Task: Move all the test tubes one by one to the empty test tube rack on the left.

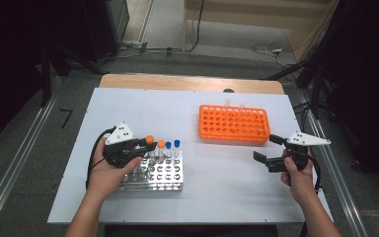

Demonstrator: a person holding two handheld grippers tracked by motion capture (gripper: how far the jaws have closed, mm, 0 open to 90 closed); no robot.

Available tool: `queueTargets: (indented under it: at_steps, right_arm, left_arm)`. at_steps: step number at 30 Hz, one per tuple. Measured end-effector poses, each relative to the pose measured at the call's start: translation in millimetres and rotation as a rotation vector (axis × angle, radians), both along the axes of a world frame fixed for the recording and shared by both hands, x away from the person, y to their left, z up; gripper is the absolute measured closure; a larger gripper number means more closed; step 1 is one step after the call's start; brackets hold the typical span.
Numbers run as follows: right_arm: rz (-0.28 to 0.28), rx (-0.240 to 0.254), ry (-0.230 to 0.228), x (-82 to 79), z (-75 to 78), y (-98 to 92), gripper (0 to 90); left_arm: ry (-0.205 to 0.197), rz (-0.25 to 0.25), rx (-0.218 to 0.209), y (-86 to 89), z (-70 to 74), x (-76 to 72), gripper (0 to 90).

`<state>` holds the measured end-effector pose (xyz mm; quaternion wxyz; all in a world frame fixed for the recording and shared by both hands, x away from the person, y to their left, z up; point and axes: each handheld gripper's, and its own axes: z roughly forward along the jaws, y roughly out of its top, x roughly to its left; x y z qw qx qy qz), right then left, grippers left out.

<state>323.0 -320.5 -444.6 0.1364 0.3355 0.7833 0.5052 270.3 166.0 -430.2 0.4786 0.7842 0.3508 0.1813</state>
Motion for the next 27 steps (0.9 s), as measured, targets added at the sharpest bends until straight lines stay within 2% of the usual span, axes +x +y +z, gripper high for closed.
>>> queueTargets:
  at_steps: [5, 7, 8, 10, 13, 15, 18, 21, 25, 27]
  right_arm:
    - [0.004, -0.003, 0.004, 0.1, -0.8, 0.7, 0.0]
    - [0.004, -0.004, 0.004, 0.2, -0.8, 0.7, 0.0]
    - [0.003, -0.003, 0.003, 0.4, -0.9, 0.7, 0.0]
    - [0.004, -0.004, 0.002, 0.7, -1.3, 0.8, 0.0]
    - [0.003, -0.005, 0.003, 0.7, -1.3, 1.4, 0.0]
    - [0.005, -0.004, 0.003, 0.6, -1.1, 1.7, 0.0]
    - [0.003, -0.006, 0.005, 0.5, -1.3, 1.7, 0.0]
    - [0.005, -0.006, 0.004, 0.6, -1.6, 1.7, 0.0]
    - [0.006, -0.009, 0.004, 0.7, -2.3, 2.5, 0.0]
    - [0.006, -0.012, 0.005, 1.0, -2.9, 2.9, 0.0]
  left_arm:
    - [0.014, 0.000, -0.003, 0.1, -0.2, 0.7, 74.3]
    - [0.050, -0.001, -0.009, 0.5, -0.4, 2.2, 73.4]
    - [0.059, 0.000, 0.003, 0.3, -0.7, 2.6, 72.5]
    - [0.063, 0.014, 0.017, -0.3, -1.4, 2.8, 68.5]
    - [0.059, 0.021, -0.003, 0.9, 0.3, 2.2, 62.5]
    - [0.044, 0.014, -0.014, 2.2, 3.8, 0.3, 65.2]
    - [0.024, 0.002, -0.003, 1.3, 8.7, -2.3, 73.7]
    - [0.015, -0.007, 0.023, -1.3, 7.8, -2.8, 74.1]
    - [0.026, -0.018, 0.098, -5.8, 2.0, -1.5, 74.0]
    - [0.030, -0.021, 0.119, -7.7, 0.2, -0.9, 74.0]
